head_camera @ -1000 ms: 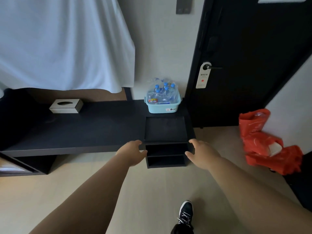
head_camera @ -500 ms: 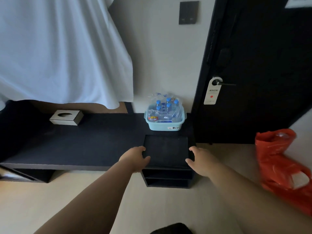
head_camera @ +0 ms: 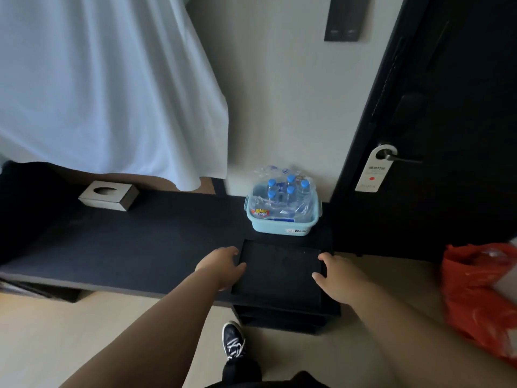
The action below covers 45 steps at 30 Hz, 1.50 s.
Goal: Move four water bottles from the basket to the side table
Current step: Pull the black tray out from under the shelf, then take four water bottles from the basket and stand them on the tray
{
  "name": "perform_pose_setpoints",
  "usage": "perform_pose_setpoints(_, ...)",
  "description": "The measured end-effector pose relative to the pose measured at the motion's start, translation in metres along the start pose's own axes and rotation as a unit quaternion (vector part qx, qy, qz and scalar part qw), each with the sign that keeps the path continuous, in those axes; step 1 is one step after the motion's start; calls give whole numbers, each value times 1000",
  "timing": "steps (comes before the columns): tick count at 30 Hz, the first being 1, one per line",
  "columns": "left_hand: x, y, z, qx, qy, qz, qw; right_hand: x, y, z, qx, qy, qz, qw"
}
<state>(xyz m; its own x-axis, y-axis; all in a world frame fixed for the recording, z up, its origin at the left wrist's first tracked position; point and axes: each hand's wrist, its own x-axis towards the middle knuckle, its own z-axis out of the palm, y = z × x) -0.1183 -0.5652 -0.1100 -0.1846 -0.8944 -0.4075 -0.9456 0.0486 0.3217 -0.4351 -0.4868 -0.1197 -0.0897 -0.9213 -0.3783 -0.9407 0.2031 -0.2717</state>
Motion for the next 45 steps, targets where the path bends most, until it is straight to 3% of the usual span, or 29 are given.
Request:
perform_pose_setpoints(19,197,3,-93,21,-29,112,993,161,-67,-55,-4,11,51,999)
perform_pose_setpoints(39,254,49,-74,-12,-55,29,998,262,-17,-60,0,-55,-1,999)
perform_pose_setpoints(45,270,77,-60,-17,-10,1,1000,298,-1,-65,-17,-72,-21,997)
